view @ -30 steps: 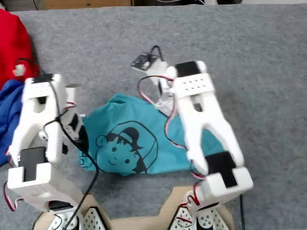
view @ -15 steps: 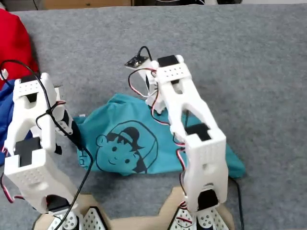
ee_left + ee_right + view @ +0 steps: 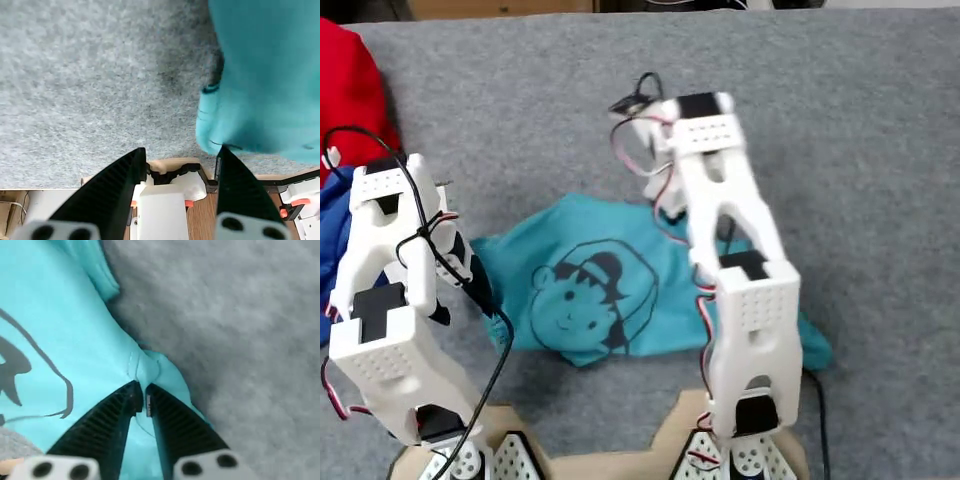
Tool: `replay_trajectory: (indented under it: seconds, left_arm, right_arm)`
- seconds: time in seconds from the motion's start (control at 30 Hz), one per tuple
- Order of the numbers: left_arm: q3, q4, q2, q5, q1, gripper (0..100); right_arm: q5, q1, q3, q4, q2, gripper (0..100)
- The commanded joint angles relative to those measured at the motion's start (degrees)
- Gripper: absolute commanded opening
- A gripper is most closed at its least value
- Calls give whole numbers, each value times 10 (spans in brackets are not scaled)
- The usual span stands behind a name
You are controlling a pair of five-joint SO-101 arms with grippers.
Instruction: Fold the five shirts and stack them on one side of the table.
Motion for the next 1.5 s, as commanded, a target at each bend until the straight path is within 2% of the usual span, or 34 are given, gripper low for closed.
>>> replay_trajectory:
  seconds: [0.0, 0.4, 0.57, 0.7, 0.87, 0.97, 1.17, 1.23, 1.37, 1.47]
  left_arm:
    - [-24, 9, -2, 3, -3, 235]
    - [-25, -3, -2, 4, -3, 235]
    - [-25, -17, -2, 12, 18, 235]
    - [-63, -21, -2, 83, 69, 235]
    - [-185, -22, -1, 176, 120, 239]
    - [-236, -60, -1, 204, 145, 240]
    - [-227, -230, 35, 239, 184, 240]
    - [-232, -264, 69, 255, 193, 240]
    - [-292, -275, 132, 292, 197, 240]
    - [-345, -248, 174, 340, 197, 240]
  right_arm:
    - [2, 71, -46, 29, -5, 8]
    - [55, 266, 73, 28, -130, 8]
    - [92, 256, 174, 27, -204, 8]
    - [117, 231, 272, 27, -252, 8]
    - [150, 243, 364, 26, -310, 8]
    - [178, 259, 406, 26, -337, 8]
    - [187, 292, 453, -3, -356, 8]
    - [190, 292, 458, -4, -356, 8]
    - [186, 290, 461, -19, -356, 8]
    - [187, 290, 461, -25, -356, 8]
